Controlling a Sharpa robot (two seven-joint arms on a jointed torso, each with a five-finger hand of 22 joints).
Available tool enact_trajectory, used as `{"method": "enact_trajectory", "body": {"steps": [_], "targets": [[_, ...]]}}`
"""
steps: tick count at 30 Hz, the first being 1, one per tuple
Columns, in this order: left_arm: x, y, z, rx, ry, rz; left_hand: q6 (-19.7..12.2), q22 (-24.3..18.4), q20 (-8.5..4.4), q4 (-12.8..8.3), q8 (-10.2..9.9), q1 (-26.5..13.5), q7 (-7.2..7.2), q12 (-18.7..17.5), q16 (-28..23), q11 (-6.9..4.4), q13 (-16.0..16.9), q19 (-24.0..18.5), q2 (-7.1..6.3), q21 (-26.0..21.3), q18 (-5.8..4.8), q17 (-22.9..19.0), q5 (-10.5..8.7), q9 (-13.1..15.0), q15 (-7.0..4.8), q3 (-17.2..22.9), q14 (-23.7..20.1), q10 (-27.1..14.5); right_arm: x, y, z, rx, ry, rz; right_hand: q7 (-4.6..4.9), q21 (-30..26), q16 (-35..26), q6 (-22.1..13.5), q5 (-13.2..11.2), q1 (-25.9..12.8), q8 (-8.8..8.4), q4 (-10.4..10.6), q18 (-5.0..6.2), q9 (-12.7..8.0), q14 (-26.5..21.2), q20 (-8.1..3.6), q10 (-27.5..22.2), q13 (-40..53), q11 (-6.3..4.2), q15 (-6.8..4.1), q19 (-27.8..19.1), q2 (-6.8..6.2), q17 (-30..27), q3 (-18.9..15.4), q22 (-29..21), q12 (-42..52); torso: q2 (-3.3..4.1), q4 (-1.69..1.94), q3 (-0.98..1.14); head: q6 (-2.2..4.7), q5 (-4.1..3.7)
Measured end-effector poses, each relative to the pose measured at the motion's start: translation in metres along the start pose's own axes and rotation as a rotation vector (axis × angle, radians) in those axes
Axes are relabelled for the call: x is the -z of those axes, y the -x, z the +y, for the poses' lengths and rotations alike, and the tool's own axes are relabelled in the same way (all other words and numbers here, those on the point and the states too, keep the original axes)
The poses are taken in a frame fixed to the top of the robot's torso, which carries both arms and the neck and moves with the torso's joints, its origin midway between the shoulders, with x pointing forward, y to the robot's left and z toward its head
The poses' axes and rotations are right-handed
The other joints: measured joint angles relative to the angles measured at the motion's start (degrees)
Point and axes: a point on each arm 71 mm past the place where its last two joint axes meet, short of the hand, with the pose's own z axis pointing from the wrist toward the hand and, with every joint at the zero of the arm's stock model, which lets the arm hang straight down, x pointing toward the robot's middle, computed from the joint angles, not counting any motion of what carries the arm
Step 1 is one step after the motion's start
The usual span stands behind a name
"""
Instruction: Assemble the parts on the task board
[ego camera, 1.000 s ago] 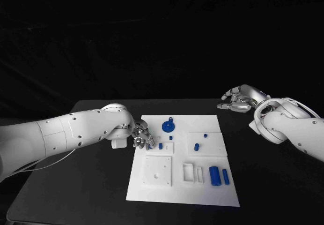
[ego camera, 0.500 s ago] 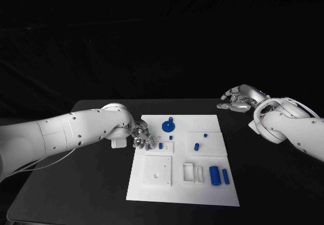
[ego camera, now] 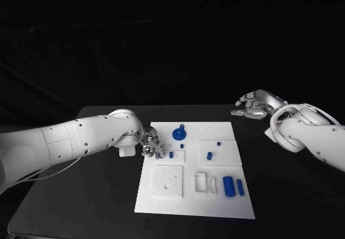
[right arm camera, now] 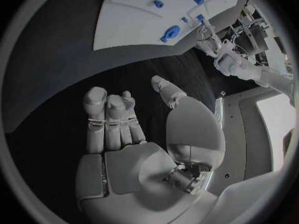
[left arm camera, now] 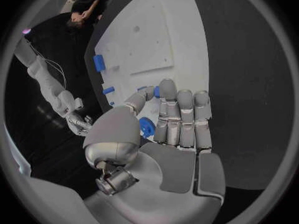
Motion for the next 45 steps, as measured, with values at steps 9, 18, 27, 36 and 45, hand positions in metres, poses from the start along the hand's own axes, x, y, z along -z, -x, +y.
{"method": "enact_trajectory", "body": {"steps": [9, 18, 27, 36, 45], "targets": [[-0.0019, 0.0014, -0.0029, -0.01, 0.008, -0.013, 0.0, 0.04, 0.0, 0.0, 0.22, 0.0, 0.0, 0.0, 0.0, -0.06, -0.01, 0.0, 0.0, 0.0, 0.0, -0.01, -0.65, 0.08, 0.01, 0.0, 0.0, -0.06, 0.0001, -0.0001, 0.0002, 0.0, 0.001, 0.0, 0.06, 0.0, 0.0, -0.25, 0.0, 0.0, 0.0, 0.0, 0.0, 0.0, 0.0, 0.01, 0.0, 0.0, 0.0, 0.0, -0.01, 0.0, 0.0, 0.0, 0.05, 0.0, -0.01, -0.03, 0.02, 0.01, 0.17], [-0.0035, 0.002, -0.0053, -0.017, 0.015, -0.016, -0.01, 0.04, 0.0, 0.0, 0.33, 0.0, 0.01, 0.0, 0.0, -0.06, 0.04, 0.0, 0.0, 0.0, 0.0, -0.07, -1.75, 0.08, -0.2, -0.01, -0.22, -0.06, -0.0001, -0.0003, 0.0006, 0.0, 0.001, 0.001, 0.06, 0.0, 0.0, -0.26, 0.0, 0.0, 0.0, 0.0, 0.0, 0.0, 0.0, 0.02, 0.0, 0.0, 0.0, 0.0, -0.01, 0.0, -0.01, 0.0, 0.04, 0.0, 0.01, -0.03, 0.03, -0.13, 0.19], [-0.0039, 0.0022, -0.0061, -0.026, 0.019, -0.019, -0.04, 0.03, 0.0, -0.01, 0.33, 0.0, 0.04, 0.0, 0.0, -0.11, 0.04, 0.0, 0.0, 0.0, 0.0, -0.07, -2.13, 0.08, -0.19, 0.0, -0.22, 0.01, -0.0001, -0.0003, 0.0004, 0.0, 0.001, 0.001, 0.02, 0.0, 0.0, -0.23, 0.0, 0.0, 0.0, 0.16, 0.0, 0.0, 0.0, 0.06, 0.0, -0.01, 0.0, 0.0, -0.06, 0.0, -0.01, 0.16, 0.04, 0.0, 0.01, -0.03, 0.0, -0.11, 0.19], [-0.0038, 0.0027, -0.0081, -0.047, 0.019, -0.033, -1.84, 0.02, 0.0, 0.58, -1.7, 1.08, 0.74, 0.22, -0.01, -0.04, 0.24, 0.0, -0.44, 0.22, 0.0, -0.33, -8.98, -0.31, -0.19, 0.88, -0.22, 0.08, 0.0, -0.0002, 0.0003, 0.0, 0.001, 0.001, 0.0, 0.0, 0.0, -0.21, 0.0, 0.0, 0.0, 0.16, -0.01, 0.0, 0.0, -0.24, 0.0, -0.06, 0.0, 0.0, -0.03, 0.0, -0.01, 0.16, 0.03, 0.0, 0.01, 0.01, -0.03, -0.02, 0.12], [-0.0033, 0.0043, -0.0062, -0.047, 0.024, -0.052, -4.57, 0.02, 0.0, 2.1, -5.65, 0.41, 1.68, 0.39, -0.01, 0.64, 0.39, 0.0, -5.19, 0.22, 0.0, -0.53, -18.03, -1.45, -0.51, 2.86, -0.54, -0.25, 0.0002, 0.0001, -0.0003, 0.0, 0.0, 0.001, -0.09, 0.0, 0.0, -0.12, 0.0, 0.0, 0.0, 0.16, -0.01, 0.0, 0.0, -0.23, 0.0, -0.06, 0.0, 0.0, -0.03, 0.0, -0.02, 0.16, 0.02, 0.0, 0.0, 0.0, -0.03, 0.05, 0.08]]}}
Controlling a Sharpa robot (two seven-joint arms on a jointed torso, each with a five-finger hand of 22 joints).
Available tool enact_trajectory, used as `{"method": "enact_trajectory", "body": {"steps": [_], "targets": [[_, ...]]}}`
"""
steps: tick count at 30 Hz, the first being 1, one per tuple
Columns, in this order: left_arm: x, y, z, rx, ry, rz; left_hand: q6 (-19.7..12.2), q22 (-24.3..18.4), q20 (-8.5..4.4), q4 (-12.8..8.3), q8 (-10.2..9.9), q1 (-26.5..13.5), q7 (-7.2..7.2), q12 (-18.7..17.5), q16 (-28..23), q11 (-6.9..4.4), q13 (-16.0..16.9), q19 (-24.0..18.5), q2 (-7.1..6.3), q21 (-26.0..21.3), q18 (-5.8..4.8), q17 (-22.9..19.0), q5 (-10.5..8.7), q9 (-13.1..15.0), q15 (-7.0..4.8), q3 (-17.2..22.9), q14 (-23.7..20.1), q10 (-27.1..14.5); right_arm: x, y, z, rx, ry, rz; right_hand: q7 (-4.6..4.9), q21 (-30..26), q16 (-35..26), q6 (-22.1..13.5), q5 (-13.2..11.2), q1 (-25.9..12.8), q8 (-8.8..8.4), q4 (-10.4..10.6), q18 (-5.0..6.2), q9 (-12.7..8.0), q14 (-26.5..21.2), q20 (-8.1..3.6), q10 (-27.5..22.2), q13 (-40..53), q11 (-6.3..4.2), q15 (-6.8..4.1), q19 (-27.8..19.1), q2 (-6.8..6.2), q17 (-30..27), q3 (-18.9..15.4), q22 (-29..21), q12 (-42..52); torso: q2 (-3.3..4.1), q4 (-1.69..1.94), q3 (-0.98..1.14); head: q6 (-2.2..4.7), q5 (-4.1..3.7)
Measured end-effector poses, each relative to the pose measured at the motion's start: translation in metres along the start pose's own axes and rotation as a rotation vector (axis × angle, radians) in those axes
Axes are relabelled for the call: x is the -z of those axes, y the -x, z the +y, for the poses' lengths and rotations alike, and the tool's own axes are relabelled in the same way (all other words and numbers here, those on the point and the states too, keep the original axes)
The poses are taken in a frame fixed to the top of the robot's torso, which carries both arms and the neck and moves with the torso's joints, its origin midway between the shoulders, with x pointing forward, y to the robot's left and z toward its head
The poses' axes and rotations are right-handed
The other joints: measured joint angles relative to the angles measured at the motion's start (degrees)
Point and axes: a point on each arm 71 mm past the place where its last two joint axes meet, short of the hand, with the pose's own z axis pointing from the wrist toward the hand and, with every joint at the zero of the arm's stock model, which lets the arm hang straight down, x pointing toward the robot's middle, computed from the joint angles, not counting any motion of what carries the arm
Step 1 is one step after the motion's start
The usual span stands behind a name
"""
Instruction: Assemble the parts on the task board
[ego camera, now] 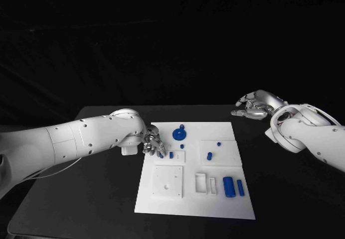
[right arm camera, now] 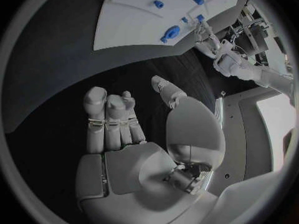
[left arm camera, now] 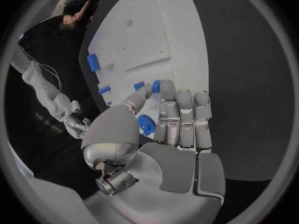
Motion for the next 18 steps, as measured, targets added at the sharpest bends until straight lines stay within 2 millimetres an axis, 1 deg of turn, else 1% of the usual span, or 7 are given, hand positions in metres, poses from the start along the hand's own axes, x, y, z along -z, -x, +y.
{"method": "enact_trajectory", "body": {"steps": [2, 4, 6, 8, 12, 13, 18], "targets": [[0.0, 0.001, 0.002, 0.002, 0.003, -0.005, -0.13, 0.0, 0.0, 0.61, -0.35, -0.42, 0.13, 0.0, 0.0, 0.19, 0.05, 0.0, -0.96, -0.21, 0.0, 0.0, -0.75, 0.0, 0.0, -0.13, 0.0, -0.19, 0.0, 0.0, 0.0, 0.0, 0.0, 0.0, 0.01, 0.0, 0.0, -0.01, 0.0, 0.0, 0.0, 0.0, 0.0, 0.0, 0.0, 0.0, 0.0, 0.0, 0.0, 0.0, 0.0, 0.0, 0.0, 0.0, 0.0, 0.0, -0.01, -0.01, 0.0, 0.02, -0.01], [0.001, 0.001, 0.003, 0.004, 0.006, -0.009, -0.47, 0.0, 0.0, 1.64, -0.83, -1.08, 0.35, 0.0, 0.0, 0.42, 0.11, 0.0, -2.58, -0.24, 0.0, -0.08, -3.04, 0.0, -0.12, -0.22, -0.12, -0.42, 0.0, 0.0, -0.001, 0.0, -0.001, 0.0, 0.03, 0.0, 0.0, -0.19, 0.0, 0.0, 0.0, 0.0, 0.0, 0.0, 0.0, 0.01, 0.0, 0.0, 0.0, 0.0, 0.0, 0.0, 0.0, 0.0, 0.0, 0.0, -0.01, -0.02, 0.0, 0.03, -0.07], [0.001, 0.002, 0.004, 0.007, 0.008, -0.013, -0.73, 0.0, 0.0, 2.66, -1.28, -1.52, 0.34, 0.0, 0.0, 0.51, 0.17, 0.0, -3.77, -0.55, 0.0, -0.09, -4.93, 0.0, -0.3, -0.12, -0.3, -0.53, 0.0, 0.0, -0.001, 0.0, -0.001, -0.001, 0.12, 0.0, 0.0, -0.2, 0.0, 0.0, 0.0, 0.0, 0.01, 0.0, 0.0, 0.01, 0.0, 0.0, 0.0, 0.0, 0.0, 0.0, 0.0, 0.0, 0.0, 0.0, -0.01, -0.02, 0.0, 0.04, -0.09], [0.001, 0.003, 0.005, 0.008, 0.008, -0.015, -0.86, 0.0, 0.0, 3.51, -1.6, -1.65, 0.25, 0.0, 0.0, 0.71, 0.26, 0.0, -4.81, -0.55, 0.0, -0.14, -5.64, 0.0, -0.3, 0.04, -0.3, -0.74, 0.0, 0.0, -0.001, 0.0, -0.001, -0.001, 0.19, 0.0, 0.0, -0.13, 0.0, 0.0, 0.0, 0.0, 0.0, 0.0, 0.0, 0.02, 0.0, 0.0, 0.0, 0.0, 0.0, 0.0, 0.0, 0.0, 0.0, 0.0, -0.01, -0.03, 0.0, 0.04, -0.12], [0.002, 0.003, 0.006, 0.014, 0.01, -0.022, -1.11, -0.01, 0.0, 4.78, -1.83, -2.01, 0.1, 0.0, 0.0, 0.71, 0.39, 0.0, -5.77, -0.76, 0.0, -0.15, -5.89, -0.01, -0.3, 0.33, -0.3, -0.74, 0.0, 0.001, -0.001, 0.0, -0.002, -0.001, 0.28, 0.0, 0.0, -0.04, 0.0, 0.0, 0.0, 0.0, 0.0, 0.0, 0.0, 0.02, 0.0, 0.0, 0.0, 0.0, 0.0, 0.0, 0.05, 0.0, -0.01, 0.0, 0.0, -0.03, 0.01, 0.05, -0.2], [0.002, 0.004, 0.007, 0.015, 0.011, -0.025, -1.13, -0.01, 0.0, 5.15, -1.84, -2.01, 0.1, 0.0, 0.0, 0.7, 0.47, 0.0, -5.77, -0.76, 0.01, -0.15, -6.18, -0.01, -0.3, 0.38, -0.3, -0.75, 0.0, 0.001, -0.001, 0.0, -0.002, -0.001, 0.28, 0.0, 0.0, -0.04, 0.0, 0.0, 0.0, 0.0, 0.0, 0.0, 0.0, 0.02, 0.0, 0.0, 0.0, 0.0, 0.0, 0.0, 0.05, 0.0, -0.01, 0.0, 0.0, -0.03, 0.01, 0.08, -0.21], [0.004, 0.005, 0.012, 0.031, 0.017, -0.042, -1.74, -0.01, 0.0, 7.41, -2.01, -2.33, 0.31, 0.06, -0.02, 0.86, 0.67, 0.0, -7.59, -0.76, 0.0, -0.14, -7.51, -0.01, -0.3, 0.86, -0.31, -1.01, 0.0, 0.001, -0.001, 0.0, -0.002, -0.001, 0.27, 0.0, 0.0, -0.03, 0.0, 0.0, 0.0, 0.0, 0.0, 0.0, 0.0, 0.03, 0.0, 0.0, 0.0, 0.0, 0.0, 0.0, 0.05, 0.0, -0.01, 0.0, 0.01, -0.03, 0.0, 0.18, -0.23]]}}
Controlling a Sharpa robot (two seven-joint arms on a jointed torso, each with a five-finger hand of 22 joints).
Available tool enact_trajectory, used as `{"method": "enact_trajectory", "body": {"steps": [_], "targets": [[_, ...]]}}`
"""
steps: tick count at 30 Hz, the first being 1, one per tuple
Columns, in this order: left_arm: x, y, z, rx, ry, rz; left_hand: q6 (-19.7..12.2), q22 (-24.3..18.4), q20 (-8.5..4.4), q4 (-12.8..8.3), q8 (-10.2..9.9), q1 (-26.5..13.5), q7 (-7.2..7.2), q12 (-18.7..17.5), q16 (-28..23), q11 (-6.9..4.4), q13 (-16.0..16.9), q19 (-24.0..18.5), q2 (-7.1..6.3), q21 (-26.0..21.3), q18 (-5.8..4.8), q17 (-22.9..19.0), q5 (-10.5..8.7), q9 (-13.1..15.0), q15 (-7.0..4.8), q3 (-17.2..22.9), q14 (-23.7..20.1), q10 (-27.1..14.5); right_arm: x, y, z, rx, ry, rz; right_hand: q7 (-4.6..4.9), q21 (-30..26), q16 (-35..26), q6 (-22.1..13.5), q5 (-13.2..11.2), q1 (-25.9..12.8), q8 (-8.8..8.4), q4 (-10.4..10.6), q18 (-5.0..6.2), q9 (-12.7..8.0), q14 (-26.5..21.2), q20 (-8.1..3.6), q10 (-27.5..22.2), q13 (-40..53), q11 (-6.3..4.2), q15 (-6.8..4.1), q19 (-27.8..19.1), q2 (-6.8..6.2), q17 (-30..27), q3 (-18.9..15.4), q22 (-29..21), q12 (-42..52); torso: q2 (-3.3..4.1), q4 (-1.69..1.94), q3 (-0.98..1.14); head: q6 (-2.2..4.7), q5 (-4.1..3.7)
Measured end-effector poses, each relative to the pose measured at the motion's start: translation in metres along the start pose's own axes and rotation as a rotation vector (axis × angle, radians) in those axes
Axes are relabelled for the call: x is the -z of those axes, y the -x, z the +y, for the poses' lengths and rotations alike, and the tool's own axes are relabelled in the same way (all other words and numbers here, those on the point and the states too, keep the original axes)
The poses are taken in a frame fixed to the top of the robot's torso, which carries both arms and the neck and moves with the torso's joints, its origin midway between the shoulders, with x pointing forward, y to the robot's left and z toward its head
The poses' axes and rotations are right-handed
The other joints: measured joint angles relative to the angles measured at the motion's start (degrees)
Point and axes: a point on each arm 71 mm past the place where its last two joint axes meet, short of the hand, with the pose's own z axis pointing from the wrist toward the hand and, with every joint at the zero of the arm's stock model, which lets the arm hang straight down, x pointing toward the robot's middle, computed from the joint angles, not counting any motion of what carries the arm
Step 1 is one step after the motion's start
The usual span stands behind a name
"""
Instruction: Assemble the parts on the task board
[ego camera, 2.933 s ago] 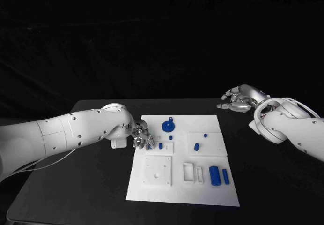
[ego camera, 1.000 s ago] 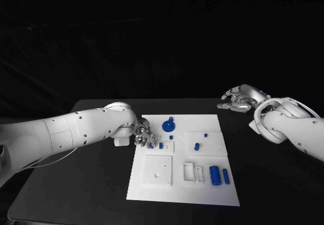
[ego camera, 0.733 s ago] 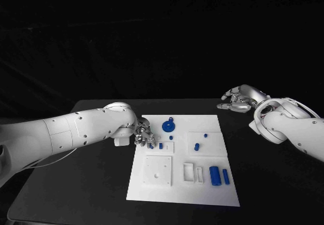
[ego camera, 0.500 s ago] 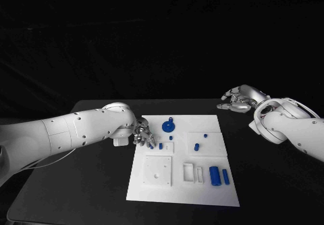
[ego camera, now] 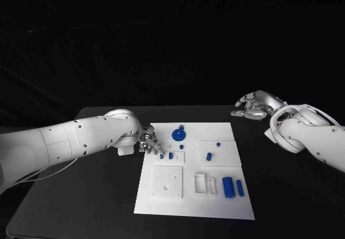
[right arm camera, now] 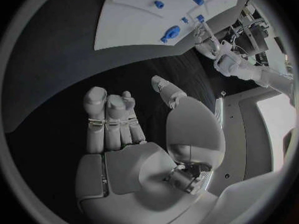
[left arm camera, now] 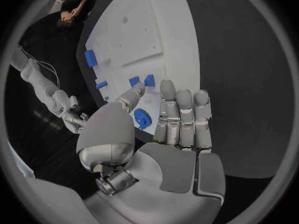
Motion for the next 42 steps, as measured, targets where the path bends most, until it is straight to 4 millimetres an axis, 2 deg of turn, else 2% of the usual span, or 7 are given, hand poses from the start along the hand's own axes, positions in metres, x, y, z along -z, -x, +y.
{"method": "enact_trajectory", "body": {"steps": [8, 11, 13, 18, 27, 33, 42], "targets": [[0.001, 0.006, 0.01, 0.121, -0.007, -0.047, -0.81, 0.0, 0.04, 4.37, -0.61, -0.25, 0.4, 0.21, 0.0, 0.13, 0.16, -0.04, -1.66, -0.61, 0.0, -0.28, 0.0, 0.7, -0.12, 0.64, -0.53, -0.96, 0.0, 0.0, -0.001, 0.0, -0.001, 0.0, -0.05, 0.0, 0.0, 0.04, 0.0, 0.0, 0.0, 0.0, 0.0, 0.0, 0.0, 0.01, 0.0, -0.05, 0.0, 0.0, 0.0, 0.0, 0.0, 0.0, 0.0, 0.0, 0.0, -0.02, 0.0, 0.3, -0.12], [0.002, 0.009, 0.01, 0.191, -0.036, -0.076, -1.47, 0.0, 0.39, 4.76, -0.61, 0.21, 0.99, -1.01, -1.31, 0.73, -0.44, -1.73, -2.12, -1.77, -0.01, -0.87, 0.0, 0.98, 0.52, 0.43, -2.22, -3.02, 0.0, 0.0, -0.001, 0.0, -0.002, 0.0, -0.06, 0.0, 0.0, 0.05, 0.0, 0.0, 0.0, 0.0, 0.0, 0.0, 0.0, 0.02, 0.0, -0.05, 0.0, 0.0, -0.01, 0.0, -0.01, 0.0, 0.0, 0.0, -0.01, -0.02, 0.0, 0.39, -0.22], [0.003, 0.011, 0.009, 0.23, -0.063, -0.097, -2.23, 0.0, 0.75, 4.76, -0.67, 1.37, 1.63, -2.68, -2.73, 1.37, -1.4, -3.27, -1.9, -2.98, -0.92, -1.62, 0.0, 1.23, 1.53, 0.43, -3.81, -4.95, 0.0, 0.0, -0.002, 0.0, -0.003, 0.0, -0.06, 0.0, -0.03, 0.05, 0.01, 0.0, 0.0, 0.0, 0.0, 0.0, 0.0, 0.09, 0.0, -0.05, 0.0, 0.0, -0.08, 0.0, -0.01, 0.0, -0.01, 0.0, -0.02, -0.01, 0.0, 0.46, -0.33], [0.007, 0.012, -0.005, 0.295, -0.192, -0.164, -4.3, -0.28, 1.72, -1.49, -1.4, 10.02, 3.7, -8.65, -6.23, 3.96, -5.73, -6.47, 0.1, -5.93, -0.92, -3.7, 2.91, 1.75, 4.72, 0.28, -7.37, -11.34, 0.0, 0.0, -0.002, -0.001, -0.003, 0.0, -0.09, 0.0, -0.23, 0.08, 0.23, 0.0, 0.0, 0.0, 0.01, 0.0, 0.0, 0.09, 0.0, -0.04, 0.0, 0.0, -0.08, 0.0, -0.01, 0.0, -0.01, 0.0, -0.02, 0.02, 0.01, 0.79, -0.58], [0.013, 0.01, -0.038, 0.245, -0.435, -0.296, -4.82, 0.0, 1.72, -10.39, -1.66, 18.35, 3.57, -17.17, -6.86, 6.37, -13.62, -6.02, 2.74, -7.03, -0.92, -4.65, 4.4, 1.7, 5.78, 3.96, -6.52, -12.05, 0.0, -0.001, -0.002, -0.005, -0.003, 0.001, 0.03, 0.0, -0.23, -0.06, 0.23, 0.0, 0.0, 0.0, 0.0, 0.0, 0.0, 0.1, 0.0, -0.1, 0.0, 0.0, -0.08, 0.0, -0.01, 0.0, -0.01, 0.0, -0.02, 0.03, 0.02, 1.46, -0.88], [0.01, 0.004, -0.053, 0.096, -0.527, -0.383, -4.6, 0.04, 1.25, -11.89, -2.01, 19.79, 3.37, -21.49, -4.59, 6.63, -17.08, -3.25, 2.6, -6.25, -1.0, -4.18, 7.06, 1.41, 4.84, 7.05, -2.61, -10.9, -0.001, -0.001, 0.0, -0.007, -0.001, 0.002, 0.03, 0.0, -0.23, -0.06, 0.23, 0.0, 0.0, 0.0, 0.0, 0.0, 0.0, 0.11, 0.0, -0.09, 0.0, 0.0, -0.08, 0.0, -0.01, 0.0, -0.01, 0.0, 0.01, 0.0, 0.02, 1.91, -1.03], [0.0, -0.013, -0.063, -0.143, -0.569, -0.443, -4.8, 0.03, -0.34, -10.93, -3.03, 18.62, 3.16, -26.71, -1.56, 6.32, -20.08, 1.78, 1.43, -1.63, 0.0, -3.41, 4.16, 1.03, 4.4, 6.09, 2.43, -10.0, -0.001, -0.002, 0.0, -0.009, 0.0, 0.003, -0.07, 0.0, -0.23, -0.15, 0.23, 0.0, 0.0, 0.0, 0.0, 0.0, 0.0, 0.12, 0.0, -0.09, 0.0, 0.0, -0.09, 0.0, -0.02, 0.0, -0.01, 0.0, 0.14, -0.11, 0.04, 2.18, -1.33]]}}
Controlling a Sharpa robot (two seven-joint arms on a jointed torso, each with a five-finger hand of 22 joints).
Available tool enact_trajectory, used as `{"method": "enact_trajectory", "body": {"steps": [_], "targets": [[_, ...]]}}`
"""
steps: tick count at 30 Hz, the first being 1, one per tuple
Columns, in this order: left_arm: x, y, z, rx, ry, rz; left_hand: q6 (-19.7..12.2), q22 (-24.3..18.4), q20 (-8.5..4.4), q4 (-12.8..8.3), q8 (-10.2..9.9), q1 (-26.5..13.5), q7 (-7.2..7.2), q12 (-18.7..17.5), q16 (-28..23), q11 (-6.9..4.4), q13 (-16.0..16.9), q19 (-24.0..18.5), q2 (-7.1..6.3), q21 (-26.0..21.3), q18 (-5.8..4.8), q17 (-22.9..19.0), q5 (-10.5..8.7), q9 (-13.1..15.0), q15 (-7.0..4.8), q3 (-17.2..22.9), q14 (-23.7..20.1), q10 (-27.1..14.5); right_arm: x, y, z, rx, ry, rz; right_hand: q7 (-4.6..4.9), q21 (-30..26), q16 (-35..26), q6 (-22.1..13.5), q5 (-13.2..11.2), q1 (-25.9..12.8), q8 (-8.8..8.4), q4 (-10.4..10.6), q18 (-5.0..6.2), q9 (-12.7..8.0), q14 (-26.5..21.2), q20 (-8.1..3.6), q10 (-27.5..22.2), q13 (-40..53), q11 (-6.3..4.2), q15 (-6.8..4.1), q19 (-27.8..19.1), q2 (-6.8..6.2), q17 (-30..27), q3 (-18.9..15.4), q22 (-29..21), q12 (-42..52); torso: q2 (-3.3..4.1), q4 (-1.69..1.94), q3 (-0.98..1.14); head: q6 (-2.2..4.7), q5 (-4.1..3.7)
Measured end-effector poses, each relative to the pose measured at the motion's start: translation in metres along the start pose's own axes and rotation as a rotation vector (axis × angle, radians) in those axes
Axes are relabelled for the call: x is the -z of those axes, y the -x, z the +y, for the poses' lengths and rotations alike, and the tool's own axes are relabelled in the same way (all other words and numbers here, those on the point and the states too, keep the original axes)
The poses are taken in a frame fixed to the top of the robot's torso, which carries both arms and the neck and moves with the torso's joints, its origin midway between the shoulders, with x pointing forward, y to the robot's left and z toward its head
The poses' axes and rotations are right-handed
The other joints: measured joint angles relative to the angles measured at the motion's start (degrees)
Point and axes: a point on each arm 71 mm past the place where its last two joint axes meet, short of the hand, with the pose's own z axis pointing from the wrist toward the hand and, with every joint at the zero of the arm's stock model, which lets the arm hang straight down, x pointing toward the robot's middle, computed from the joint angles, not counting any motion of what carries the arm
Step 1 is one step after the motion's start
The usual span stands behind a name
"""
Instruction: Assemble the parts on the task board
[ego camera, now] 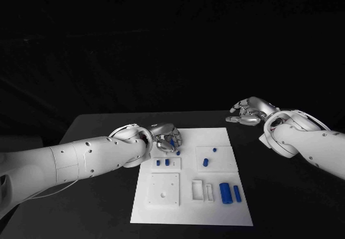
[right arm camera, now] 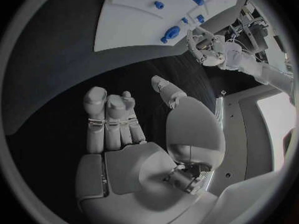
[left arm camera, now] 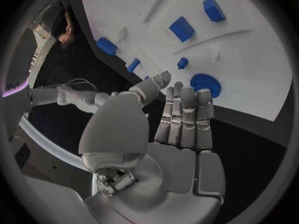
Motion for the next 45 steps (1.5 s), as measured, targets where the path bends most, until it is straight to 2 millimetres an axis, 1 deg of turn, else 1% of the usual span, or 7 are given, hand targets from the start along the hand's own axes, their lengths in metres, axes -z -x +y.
{"method": "enact_trajectory", "body": {"steps": [3, 7, 16, 31, 33, 37, 45], "targets": [[-0.002, -0.002, -0.002, -0.051, -0.016, 0.003, -0.61, 0.0, -0.28, 0.35, -0.63, -0.12, 0.01, -1.72, 0.26, 0.14, -0.79, 0.53, -0.74, 0.62, 0.02, 0.0, -0.13, -0.3, 0.11, -0.03, 0.73, -0.14, 0.0, 0.0, 0.0, 0.0, 0.0, 0.0, -0.01, 0.0, 0.0, 0.0, 0.23, 0.0, 0.0, 0.0, 0.0, 0.0, 0.0, 0.0, 0.0, 0.0, 0.0, 0.0, 0.0, 0.0, 0.0, 0.0, 0.0, 0.0, 0.01, 0.0, 0.03, -0.03, -0.12], [-0.004, -0.004, -0.004, -0.098, -0.033, 0.008, -0.61, -0.01, -0.57, 0.64, -0.75, -0.05, 0.01, -3.34, 0.44, 0.42, -1.52, 1.01, -0.8, 1.3, -0.01, 0.0, -0.32, -0.58, 0.21, -0.01, 1.39, -0.43, 0.0, 0.0, 0.0, -0.001, 0.001, 0.001, -0.02, 0.0, 0.0, 0.02, 0.22, 0.0, 0.0, 0.0, 0.0, 0.0, 0.0, 0.02, 0.0, 0.0, 0.0, 0.0, -0.01, 0.0, 0.0, 0.0, 0.0, 0.0, 0.01, 0.0, 0.03, -0.19, -0.25], [-0.009, -0.014, -0.004, -0.159, -0.04, 0.028, -0.62, -0.01, -0.48, 1.28, -1.07, -0.28, 0.01, -6.47, 0.72, 0.84, -3.24, 1.3, -1.03, 1.94, -0.02, -0.01, -0.54, -1.05, 0.51, 0.0, 1.94, -1.67, 0.0, -0.001, 0.001, -0.001, 0.004, 0.001, -0.11, 0.0, 0.0, 0.1, 0.22, 0.0, 0.0, 0.0, 0.0, 0.0, 0.0, -0.04, 0.0, -0.05, 0.0, 0.0, 0.22, 0.0, -0.01, 0.0, 0.0, 0.0, -0.01, 0.05, -0.02, -0.37, -0.44], [-0.014, -0.023, 0.0, -0.199, -0.025, 0.044, -0.4, -0.02, -0.27, 1.91, -1.07, -0.17, 0.23, -7.48, 1.33, 1.08, -4.28, 1.5, -0.92, 2.62, -0.01, -0.02, -0.54, -1.4, 0.91, 0.3, 2.33, -1.43, 0.001, -0.001, 0.002, -0.003, 0.007, 0.003, -0.08, 0.0, 0.0, -0.1, 0.22, 0.0, 0.0, 0.16, 0.0, 0.0, 0.0, -0.02, 0.0, -0.05, 0.0, 0.0, 0.21, 0.0, 0.04, -0.16, 0.0, 0.0, -0.04, 0.11, -0.07, -0.65, -0.71], [-0.014, -0.024, 0.001, -0.201, -0.022, 0.047, 0.09, -0.03, -0.26, 1.96, -1.07, 0.13, 0.2, -7.49, 1.33, 1.09, -4.3, 1.51, -0.62, 2.62, -0.02, -0.02, -0.54, -1.45, 1.01, 0.25, 2.44, -0.45, 0.001, -0.001, 0.003, -0.003, 0.008, 0.003, -0.04, 0.0, 0.0, -0.06, 0.22, 0.0, 0.0, 0.16, 0.0, 0.0, 0.0, -0.02, 0.0, -0.04, 0.0, 0.0, 0.21, 0.0, 0.04, -0.16, 0.03, 0.0, -0.05, 0.09, -0.07, -0.72, -0.71], [-0.016, -0.024, 0.003, -0.208, -0.018, 0.047, 0.74, -0.03, -0.49, 2.07, -1.07, 0.26, 0.11, -7.02, 1.82, 0.66, -4.06, 1.93, -0.49, 3.06, -0.01, 0.06, -0.54, -1.59, 0.51, 0.14, 2.95, 2.44, 0.001, 0.0, 0.002, -0.002, 0.007, 0.003, 0.11, 0.0, 0.0, 0.1, 0.22, 0.0, 0.0, 0.16, 0.0, 0.0, 0.0, -0.02, 0.0, -0.04, 0.0, 0.0, 0.21, 0.0, 0.04, -0.16, 0.04, 0.0, -0.08, 0.08, -0.04, -0.77, -0.71], [-0.018, -0.025, 0.002, -0.214, -0.017, 0.052, 2.06, -0.04, -0.59, 2.07, -0.78, 0.26, 0.23, -6.62, 2.67, 0.03, -3.51, 2.04, 0.12, 3.5, 0.01, 0.33, -0.54, -1.73, 0.1, 0.14, 3.36, 4.76, 0.001, 0.0, 0.002, -0.002, 0.007, 0.003, 0.1, 0.0, 0.0, 0.11, 0.22, 0.0, 0.0, 0.16, 0.0, 0.0, 0.0, -0.01, 0.0, -0.06, 0.0, 0.0, 0.21, 0.0, 0.03, -0.16, 0.04, 0.0, -0.13, 0.1, -0.01, -0.92, -0.84]]}}
